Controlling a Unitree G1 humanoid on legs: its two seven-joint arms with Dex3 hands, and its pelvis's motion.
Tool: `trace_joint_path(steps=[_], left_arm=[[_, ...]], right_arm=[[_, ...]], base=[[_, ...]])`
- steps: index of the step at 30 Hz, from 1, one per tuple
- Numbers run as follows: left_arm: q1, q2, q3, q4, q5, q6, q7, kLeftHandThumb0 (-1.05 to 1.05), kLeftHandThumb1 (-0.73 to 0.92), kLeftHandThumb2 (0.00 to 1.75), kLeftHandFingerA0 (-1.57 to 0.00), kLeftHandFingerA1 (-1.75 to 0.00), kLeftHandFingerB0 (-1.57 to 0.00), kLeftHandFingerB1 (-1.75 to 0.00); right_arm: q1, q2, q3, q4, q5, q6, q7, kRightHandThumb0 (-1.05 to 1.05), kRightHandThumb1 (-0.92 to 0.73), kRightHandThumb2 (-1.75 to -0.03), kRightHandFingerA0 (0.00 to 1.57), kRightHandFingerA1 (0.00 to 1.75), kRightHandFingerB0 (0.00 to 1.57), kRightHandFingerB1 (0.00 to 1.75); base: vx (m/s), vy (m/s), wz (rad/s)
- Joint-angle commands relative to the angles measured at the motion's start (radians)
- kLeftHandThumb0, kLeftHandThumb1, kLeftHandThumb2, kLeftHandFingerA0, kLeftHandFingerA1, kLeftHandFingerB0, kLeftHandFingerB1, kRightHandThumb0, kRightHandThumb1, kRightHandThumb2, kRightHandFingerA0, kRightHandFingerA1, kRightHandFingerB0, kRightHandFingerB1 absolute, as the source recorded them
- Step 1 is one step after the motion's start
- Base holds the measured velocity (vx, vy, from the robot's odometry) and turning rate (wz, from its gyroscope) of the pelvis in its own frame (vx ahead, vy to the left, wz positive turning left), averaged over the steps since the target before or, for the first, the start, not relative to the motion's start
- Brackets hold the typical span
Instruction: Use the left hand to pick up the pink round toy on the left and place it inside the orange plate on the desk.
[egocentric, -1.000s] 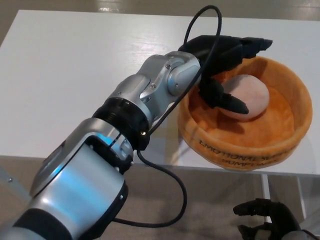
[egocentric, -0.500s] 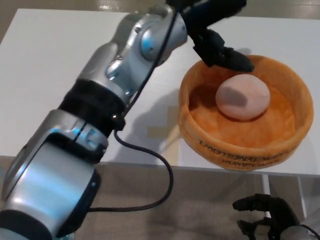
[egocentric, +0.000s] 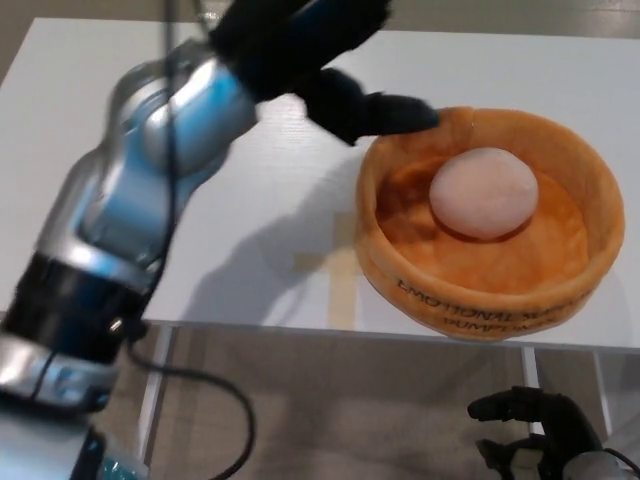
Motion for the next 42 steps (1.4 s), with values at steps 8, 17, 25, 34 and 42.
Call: trace_joint_path(steps=[8, 17, 25, 34, 42], left_arm=[[0.852, 0.353, 0.335, -0.677, -0.875, 0.027, -0.44, 0.08, 0.56, 0.59, -0.36, -0.41, -0.53, -0.38], [1.037, 0.34, 0.302, -0.623, -0.921, 0.004, -0.51, 0.08, 0.59, 0.57, -0.29, -0.4, -0.44, -0.35], [1.136, 0.296, 0.221, -0.501, -0.814, 0.061, -0.493, -0.07, 0.61, 0.58, -0.35, -0.37, -0.4, -0.34], [1.01, 0.127, 0.067, 0.068, -0.387, -0.034, -0.313, -0.11, 0.4, 0.88, -0.26, -0.55, -0.19, -0.5], [0.934, 0.094, -0.026, 0.366, -0.114, -0.071, -0.048, -0.42, 0.57, 0.68, -0.22, -0.38, -0.21, -0.34]], right_arm=[[0.034, -0.014, 0.002, 0.001, -0.006, 0.004, -0.011, -0.12, -0.57, -0.59, 0.68, 0.89, 0.68, 0.79], [0.028, -0.021, 0.0, 0.002, -0.004, 0.008, -0.007, -0.12, -0.57, -0.6, 0.68, 0.89, 0.68, 0.79], [0.023, -0.021, -0.003, 0.0, -0.002, 0.004, -0.01, -0.13, -0.56, -0.6, 0.7, 0.91, 0.7, 0.81], [0.028, -0.033, -0.003, 0.002, -0.004, 0.0, -0.006, -0.11, -0.56, -0.59, 0.69, 0.91, 0.68, 0.79], [0.045, -0.038, -0.004, 0.002, -0.001, -0.005, 0.002, -0.13, -0.55, -0.6, 0.7, 0.91, 0.69, 0.8]], base=[[0.0, 0.0, 0.0], [0.0, 0.0, 0.0], [0.0, 0.0, 0.0], [0.0, 0.0, 0.0], [0.0, 0.0, 0.0]])
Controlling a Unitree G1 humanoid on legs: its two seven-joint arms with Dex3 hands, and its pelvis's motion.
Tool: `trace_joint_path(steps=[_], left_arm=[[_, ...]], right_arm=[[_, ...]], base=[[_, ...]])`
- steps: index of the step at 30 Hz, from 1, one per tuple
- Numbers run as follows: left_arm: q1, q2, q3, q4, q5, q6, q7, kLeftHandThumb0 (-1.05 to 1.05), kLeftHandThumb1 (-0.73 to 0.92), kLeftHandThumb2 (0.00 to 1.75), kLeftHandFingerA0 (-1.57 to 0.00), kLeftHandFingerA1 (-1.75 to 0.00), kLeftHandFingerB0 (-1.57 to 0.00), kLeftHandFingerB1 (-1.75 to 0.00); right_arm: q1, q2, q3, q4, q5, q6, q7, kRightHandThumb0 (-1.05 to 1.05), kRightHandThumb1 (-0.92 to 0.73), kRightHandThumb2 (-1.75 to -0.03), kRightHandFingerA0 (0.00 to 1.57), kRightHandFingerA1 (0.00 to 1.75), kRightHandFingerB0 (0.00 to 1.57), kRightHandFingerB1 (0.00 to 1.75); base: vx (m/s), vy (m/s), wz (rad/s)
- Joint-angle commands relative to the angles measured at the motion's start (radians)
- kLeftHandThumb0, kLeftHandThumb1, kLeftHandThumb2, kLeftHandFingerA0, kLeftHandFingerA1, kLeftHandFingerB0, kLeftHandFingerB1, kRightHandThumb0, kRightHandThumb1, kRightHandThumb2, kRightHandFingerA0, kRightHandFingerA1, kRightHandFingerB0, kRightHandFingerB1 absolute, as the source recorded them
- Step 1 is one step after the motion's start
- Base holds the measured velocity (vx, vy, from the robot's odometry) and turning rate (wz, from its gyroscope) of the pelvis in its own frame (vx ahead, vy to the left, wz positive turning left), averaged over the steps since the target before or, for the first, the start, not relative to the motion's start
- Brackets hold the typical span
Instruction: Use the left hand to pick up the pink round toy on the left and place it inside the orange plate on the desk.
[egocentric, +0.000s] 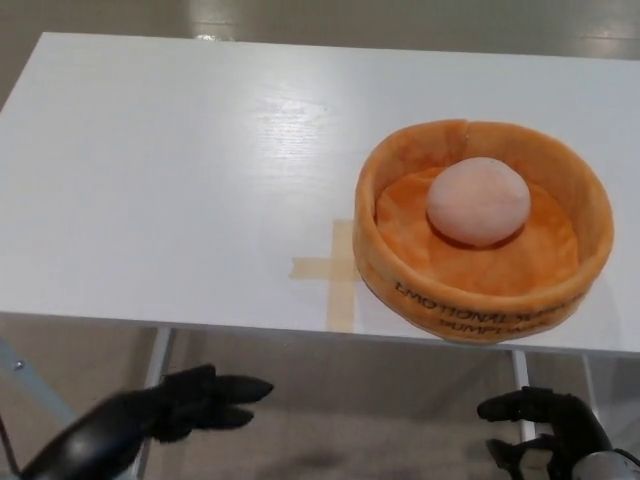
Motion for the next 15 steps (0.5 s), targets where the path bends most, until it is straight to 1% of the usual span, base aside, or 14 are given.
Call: trace_joint_path(steps=[1, 2, 3, 4, 5, 7, 8, 11, 12, 13, 14, 15], left_arm=[[-0.091, -0.065, -0.151, 0.464, 0.399, -0.073, 0.308, -0.45, 0.65, 0.6, -0.14, -0.31, -0.2, -0.28], [-0.1, -0.062, -0.162, 0.478, 0.42, -0.062, 0.334, -0.45, 0.65, 0.6, -0.14, -0.31, -0.2, -0.28], [-0.108, -0.057, -0.177, 0.491, 0.448, -0.037, 0.365, -0.55, 0.73, 0.62, -0.06, -0.28, -0.18, -0.28], [-0.114, -0.054, -0.188, 0.503, 0.466, -0.023, 0.386, -0.55, 0.73, 0.62, -0.06, -0.28, -0.18, -0.28], [-0.133, -0.048, -0.21, 0.533, 0.49, 0.015, 0.411, -0.67, 0.63, 0.92, 0.0, -0.21, -0.12, -0.34], [-0.147, -0.046, -0.222, 0.555, 0.496, 0.021, 0.422, -0.67, 0.63, 0.92, 0.0, -0.21, -0.12, -0.34], [-0.162, -0.045, -0.232, 0.577, 0.504, 0.036, 0.434, -0.61, 0.84, 0.71, 0.0, -0.13, -0.13, -0.26], [-0.209, -0.045, -0.259, 0.644, 0.526, 0.079, 0.47, -0.62, 0.85, 0.71, 0.0, -0.13, -0.12, -0.25], [-0.228, -0.047, -0.269, 0.671, 0.531, 0.088, 0.482, -0.66, 0.88, 0.67, 0.0, -0.17, -0.1, -0.25], [-0.242, -0.048, -0.276, 0.691, 0.535, 0.092, 0.49, -0.66, 0.88, 0.67, 0.0, -0.17, -0.1, -0.25], [-0.271, -0.05, -0.288, 0.73, 0.54, 0.101, 0.498, -0.74, 0.74, 1.04, 0.0, -0.2, -0.11, -0.29], [-0.287, -0.052, -0.295, 0.749, 0.542, 0.106, 0.501, -0.74, 0.74, 1.04, 0.0, -0.2, -0.11, -0.29]], right_arm=[[0.04, -0.018, -0.003, 0.002, 0.0, -0.001, 0.004, -0.13, -0.57, -0.59, 0.68, 0.9, 0.68, 0.79], [0.038, -0.018, -0.004, 0.002, 0.0, 0.001, 0.005, -0.13, -0.57, -0.59, 0.68, 0.9, 0.68, 0.79], [0.037, -0.019, 0.0, 0.002, -0.003, 0.0, 0.005, -0.13, -0.56, -0.6, 0.66, 0.87, 0.68, 0.78], [0.036, -0.02, 0.002, 0.002, -0.005, -0.002, 0.005, -0.13, -0.56, -0.6, 0.66, 0.87, 0.68, 0.78], [0.036, -0.019, 0.003, 0.003, -0.006, -0.003, 0.005, -0.13, -0.56, -0.6, 0.67, 0.89, 0.67, 0.79], [0.034, -0.018, 0.002, 0.003, -0.005, -0.002, 0.005, -0.13, -0.56, -0.6, 0.68, 0.91, 0.68, 0.79], [0.035, -0.018, 0.0, 0.002, -0.003, -0.005, 0.006, -0.13, -0.56, -0.6, 0.7, 0.93, 0.67, 0.79], [0.032, -0.018, -0.001, 0.001, -0.001, -0.005, 0.007, -0.13, -0.56, -0.6, 0.7, 0.92, 0.67, 0.79], [0.031, -0.019, 0.0, 0.002, -0.002, -0.005, 0.007, -0.13, -0.56, -0.6, 0.69, 0.9, 0.67, 0.79], [0.031, -0.019, 0.0, 0.002, -0.003, -0.005, 0.008, -0.13, -0.56, -0.6, 0.69, 0.9, 0.67, 0.79], [0.03, -0.019, 0.002, 0.003, -0.005, -0.004, 0.006, -0.13, -0.56, -0.6, 0.7, 0.91, 0.68, 0.79], [0.03, -0.018, 0.003, 0.004, -0.006, -0.002, 0.005, -0.13, -0.56, -0.6, 0.7, 0.91, 0.68, 0.79]], base=[[0.0, 0.0, 0.0], [0.0, 0.0, 0.0], [0.0, 0.0, 0.0], [0.0, 0.0, 0.0], [0.0, 0.0, 0.0], [0.0, 0.0, 0.0], [0.0, 0.0, 0.0], [0.0, 0.0, 0.0], [0.0, 0.0, 0.0], [0.0, 0.0, 0.0], [0.0, 0.0, 0.0], [0.0, 0.0, 0.0]])
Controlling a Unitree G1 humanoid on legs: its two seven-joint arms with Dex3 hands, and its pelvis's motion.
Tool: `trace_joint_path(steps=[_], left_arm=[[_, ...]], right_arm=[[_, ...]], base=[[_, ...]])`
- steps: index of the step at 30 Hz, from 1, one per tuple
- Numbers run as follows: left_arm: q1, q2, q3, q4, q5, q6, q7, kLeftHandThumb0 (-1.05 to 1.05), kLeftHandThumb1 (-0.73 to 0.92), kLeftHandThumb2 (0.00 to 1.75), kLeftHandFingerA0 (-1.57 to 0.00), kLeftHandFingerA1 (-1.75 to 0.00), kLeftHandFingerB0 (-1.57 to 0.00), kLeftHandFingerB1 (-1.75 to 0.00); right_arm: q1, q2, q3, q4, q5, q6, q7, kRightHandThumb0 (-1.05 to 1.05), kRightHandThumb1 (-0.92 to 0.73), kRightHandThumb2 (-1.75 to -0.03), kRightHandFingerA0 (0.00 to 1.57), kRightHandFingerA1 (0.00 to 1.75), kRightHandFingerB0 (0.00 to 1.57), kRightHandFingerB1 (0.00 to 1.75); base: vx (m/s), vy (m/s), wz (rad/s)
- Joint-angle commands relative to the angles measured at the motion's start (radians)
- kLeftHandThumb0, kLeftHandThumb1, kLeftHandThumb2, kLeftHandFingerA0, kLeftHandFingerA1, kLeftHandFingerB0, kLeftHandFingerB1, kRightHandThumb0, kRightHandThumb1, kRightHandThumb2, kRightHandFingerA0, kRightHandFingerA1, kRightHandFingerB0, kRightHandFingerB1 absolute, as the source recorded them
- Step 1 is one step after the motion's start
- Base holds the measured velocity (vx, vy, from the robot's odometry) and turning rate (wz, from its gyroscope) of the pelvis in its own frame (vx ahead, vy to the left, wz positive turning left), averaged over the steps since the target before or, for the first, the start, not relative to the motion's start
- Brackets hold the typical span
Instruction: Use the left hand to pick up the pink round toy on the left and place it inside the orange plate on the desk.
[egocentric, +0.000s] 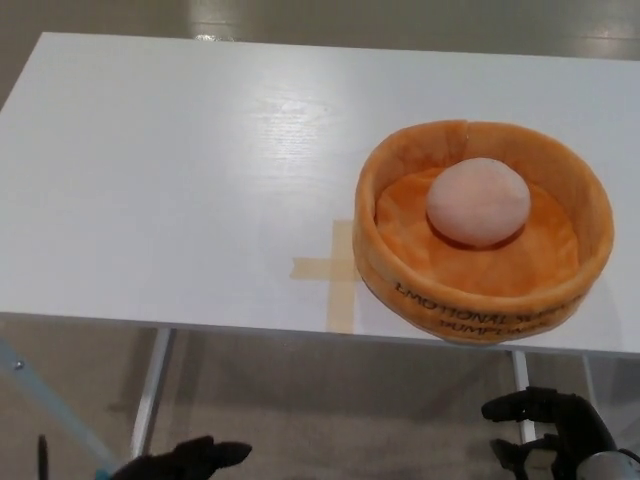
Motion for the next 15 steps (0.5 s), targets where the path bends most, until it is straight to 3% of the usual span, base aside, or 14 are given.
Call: trace_joint_path(steps=[1, 4, 5, 8, 12, 13, 15], left_arm=[[-0.146, -0.018, -0.115, 0.281, 0.295, 0.093, 0.284, -0.75, 0.74, 1.04, 0.0, -0.2, -0.1, -0.29], [-0.182, -0.025, -0.131, 0.343, 0.289, 0.088, 0.297, -0.78, 0.76, 1.05, 0.0, -0.17, -0.09, -0.27], [-0.218, -0.04, -0.134, 0.391, 0.277, 0.11, 0.293, -0.69, 0.9, 0.69, 0.0, -0.16, -0.11, -0.24], [-0.251, -0.056, -0.137, 0.435, 0.268, 0.126, 0.299, -0.7, 0.91, 0.66, 0.0, -0.21, -0.12, -0.24], [-0.292, -0.078, -0.126, 0.492, 0.254, 0.13, 0.319, -0.66, 0.85, 0.68, -0.03, -0.21, -0.15, -0.25], [-0.308, -0.092, -0.109, 0.51, 0.236, 0.132, 0.33, -0.71, 0.66, 0.97, -0.01, -0.27, -0.12, -0.34], [-0.328, -0.112, -0.079, 0.542, 0.211, 0.13, 0.351, -0.71, 0.64, 0.95, -0.03, -0.29, -0.12, -0.36]], right_arm=[[0.03, -0.008, 0.004, 0.004, -0.007, -0.001, 0.004, -0.13, -0.56, -0.6, 0.7, 0.91, 0.68, 0.79], [0.032, -0.004, 0.005, 0.004, -0.007, -0.004, 0.002, -0.12, -0.55, -0.6, 0.7, 0.91, 0.68, 0.8], [0.033, -0.003, 0.003, 0.004, -0.004, 0.001, 0.005, -0.13, -0.56, -0.6, 0.68, 0.89, 0.67, 0.79], [0.037, -0.002, 0.006, 0.003, -0.007, 0.001, 0.004, -0.12, -0.56, -0.6, 0.66, 0.88, 0.67, 0.78], [0.036, -0.001, 0.006, 0.001, -0.006, 0.0, 0.006, -0.13, -0.56, -0.61, 0.68, 0.89, 0.66, 0.79], [0.033, -0.001, 0.007, 0.001, -0.007, 0.001, 0.005, -0.13, -0.56, -0.6, 0.66, 0.86, 0.66, 0.78], [0.029, -0.001, 0.008, 0.001, -0.008, 0.004, 0.002, -0.12, -0.56, -0.6, 0.67, 0.87, 0.67, 0.78]], base=[[0.0, 0.0, 0.0], [0.0, 0.0, 0.0], [0.0, 0.0, 0.0], [0.0, 0.0, 0.0], [0.0, 0.0, 0.0], [0.0, 0.0, 0.0], [0.0, 0.0, 0.0]])
